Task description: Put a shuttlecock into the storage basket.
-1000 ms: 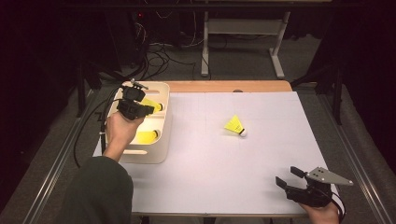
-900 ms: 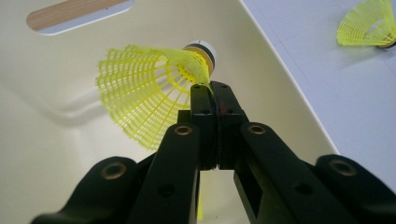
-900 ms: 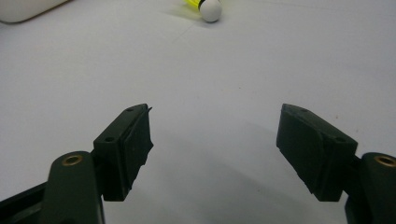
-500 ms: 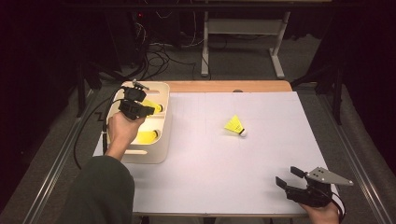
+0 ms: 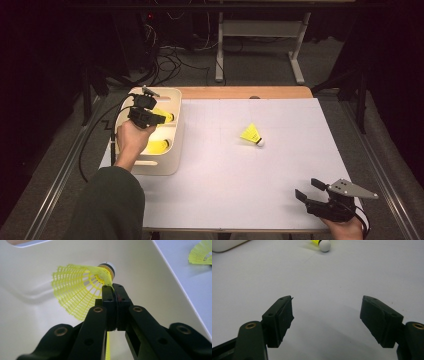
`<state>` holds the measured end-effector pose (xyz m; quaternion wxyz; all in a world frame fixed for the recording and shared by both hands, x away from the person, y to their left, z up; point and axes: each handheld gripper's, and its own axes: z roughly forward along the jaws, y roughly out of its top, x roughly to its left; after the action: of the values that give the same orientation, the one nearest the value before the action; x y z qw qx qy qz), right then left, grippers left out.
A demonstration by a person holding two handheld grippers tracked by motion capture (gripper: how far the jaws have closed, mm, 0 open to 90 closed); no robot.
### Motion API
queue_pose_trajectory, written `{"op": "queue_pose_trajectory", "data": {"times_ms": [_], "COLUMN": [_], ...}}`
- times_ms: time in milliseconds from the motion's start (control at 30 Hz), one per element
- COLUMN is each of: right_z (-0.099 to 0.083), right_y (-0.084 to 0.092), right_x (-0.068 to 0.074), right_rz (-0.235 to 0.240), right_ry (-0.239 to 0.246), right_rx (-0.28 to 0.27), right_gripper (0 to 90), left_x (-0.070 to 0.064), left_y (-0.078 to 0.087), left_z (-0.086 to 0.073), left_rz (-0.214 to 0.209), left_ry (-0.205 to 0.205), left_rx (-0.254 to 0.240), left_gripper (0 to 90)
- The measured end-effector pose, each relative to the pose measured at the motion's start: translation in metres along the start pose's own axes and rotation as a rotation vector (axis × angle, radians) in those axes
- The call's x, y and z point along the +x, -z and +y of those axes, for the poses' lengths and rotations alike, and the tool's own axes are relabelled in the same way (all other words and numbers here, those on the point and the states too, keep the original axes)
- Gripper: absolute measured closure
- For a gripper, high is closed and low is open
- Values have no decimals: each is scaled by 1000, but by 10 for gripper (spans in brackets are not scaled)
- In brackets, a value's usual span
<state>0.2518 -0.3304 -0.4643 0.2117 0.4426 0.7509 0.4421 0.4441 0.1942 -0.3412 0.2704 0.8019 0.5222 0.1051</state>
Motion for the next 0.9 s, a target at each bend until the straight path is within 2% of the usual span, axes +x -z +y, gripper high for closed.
{"op": "queue_pose_trajectory", "data": {"times_ms": [767,833,900], "right_z": [0,0,0], "right_y": [0,0,0], "right_x": [0,0,0], "right_rz": [1,1,0], "right_ry": [1,3,1], "right_rx": [2,1,2], "right_gripper": [269,269,269], "left_x": [2,2,2], "left_y": [-10,-10,-10], "left_z": [0,-1,-1], "left_rz": [-8,0,11], "left_ry": [5,4,4], "left_rx": [37,35,34], "left_gripper": [881,858,774]}}
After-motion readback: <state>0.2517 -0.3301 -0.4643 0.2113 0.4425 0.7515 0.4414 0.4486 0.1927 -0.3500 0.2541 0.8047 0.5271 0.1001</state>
